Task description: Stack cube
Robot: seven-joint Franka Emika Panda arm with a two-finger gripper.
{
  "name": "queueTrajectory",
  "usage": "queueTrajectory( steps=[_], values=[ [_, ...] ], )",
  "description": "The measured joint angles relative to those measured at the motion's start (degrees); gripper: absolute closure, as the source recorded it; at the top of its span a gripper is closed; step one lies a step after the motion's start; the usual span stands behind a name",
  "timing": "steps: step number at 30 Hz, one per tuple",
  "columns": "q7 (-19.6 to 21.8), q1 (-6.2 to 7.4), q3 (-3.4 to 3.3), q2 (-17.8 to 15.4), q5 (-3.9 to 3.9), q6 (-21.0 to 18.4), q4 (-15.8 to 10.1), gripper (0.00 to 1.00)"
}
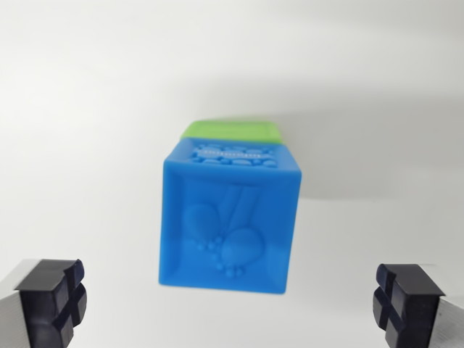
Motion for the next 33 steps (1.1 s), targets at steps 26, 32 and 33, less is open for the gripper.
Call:
queueTrajectory(
  steps=[26, 32, 33],
  values=[
    [-0.27, 0.0, 0.06, -8.52, 0.4, -12.45, 3.96, 0.0],
    [-0.33, 0.0, 0.06, -9.83, 0.46, -15.42, 5.69, 0.0],
    [-0.34, 0.0, 0.06, -10.04, 0.47, -15.99, 6.04, 0.0]
  ],
)
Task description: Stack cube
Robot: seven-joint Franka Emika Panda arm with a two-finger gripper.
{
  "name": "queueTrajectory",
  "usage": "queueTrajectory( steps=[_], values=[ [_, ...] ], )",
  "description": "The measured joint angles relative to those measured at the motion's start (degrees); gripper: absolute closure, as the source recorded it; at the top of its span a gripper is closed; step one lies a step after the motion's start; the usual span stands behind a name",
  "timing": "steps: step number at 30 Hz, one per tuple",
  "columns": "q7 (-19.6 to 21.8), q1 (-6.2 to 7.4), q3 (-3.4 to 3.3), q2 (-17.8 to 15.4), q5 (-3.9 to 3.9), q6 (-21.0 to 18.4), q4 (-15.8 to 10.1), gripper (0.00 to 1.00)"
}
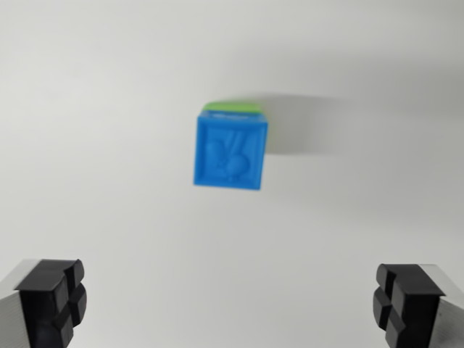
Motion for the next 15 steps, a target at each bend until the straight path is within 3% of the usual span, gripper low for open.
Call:
queueTrajectory(
  steps=[15],
  values=[
    [-0.1, 0.0, 0.01, -2.0, 0.08, -6.53, 4.58, 0.0]
  ],
)
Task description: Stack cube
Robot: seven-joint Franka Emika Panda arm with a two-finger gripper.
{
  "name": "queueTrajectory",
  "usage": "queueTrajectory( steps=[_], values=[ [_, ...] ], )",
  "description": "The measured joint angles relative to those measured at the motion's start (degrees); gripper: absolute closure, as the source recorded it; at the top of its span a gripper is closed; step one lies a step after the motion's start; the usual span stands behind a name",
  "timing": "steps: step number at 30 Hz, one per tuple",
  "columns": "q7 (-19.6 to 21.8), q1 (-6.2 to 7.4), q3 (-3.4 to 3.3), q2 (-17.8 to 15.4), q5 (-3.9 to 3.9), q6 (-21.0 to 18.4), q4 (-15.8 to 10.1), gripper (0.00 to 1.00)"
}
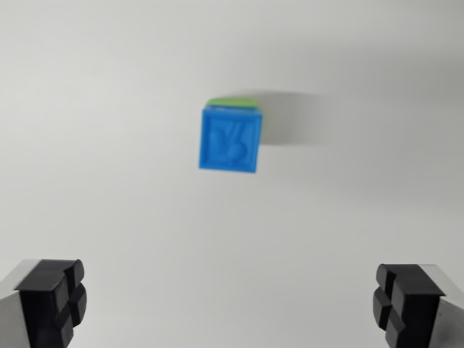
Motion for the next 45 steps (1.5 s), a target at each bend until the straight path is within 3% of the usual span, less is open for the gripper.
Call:
queueTrajectory(
  steps=[16, 45],
  values=[
    [-0.05, 0.0, 0.01, -0.54, 0.03, -3.68, 3.13, 0.0],
    [-0.05, 0.0, 0.01, -0.46, 0.03, -3.74, 3.18, 0.0]
  ],
)
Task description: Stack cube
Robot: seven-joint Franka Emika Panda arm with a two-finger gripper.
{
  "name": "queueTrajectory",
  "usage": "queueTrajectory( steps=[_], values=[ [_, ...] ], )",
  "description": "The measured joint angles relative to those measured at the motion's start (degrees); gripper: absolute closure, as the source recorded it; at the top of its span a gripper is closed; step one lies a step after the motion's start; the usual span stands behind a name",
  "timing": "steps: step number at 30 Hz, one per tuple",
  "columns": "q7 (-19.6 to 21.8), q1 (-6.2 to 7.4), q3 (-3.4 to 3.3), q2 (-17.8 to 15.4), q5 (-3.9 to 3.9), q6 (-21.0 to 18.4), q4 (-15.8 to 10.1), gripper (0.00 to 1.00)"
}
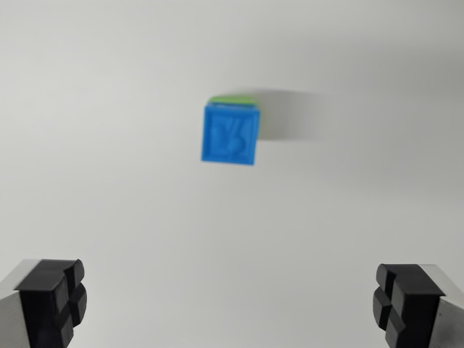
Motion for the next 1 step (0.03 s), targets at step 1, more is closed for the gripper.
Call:
queueTrajectory(
  steps=[1],
  values=[
    [0.0, 0.0, 0.0, 0.0, 0.0, 0.0, 0.0, 0.0]
  ],
)
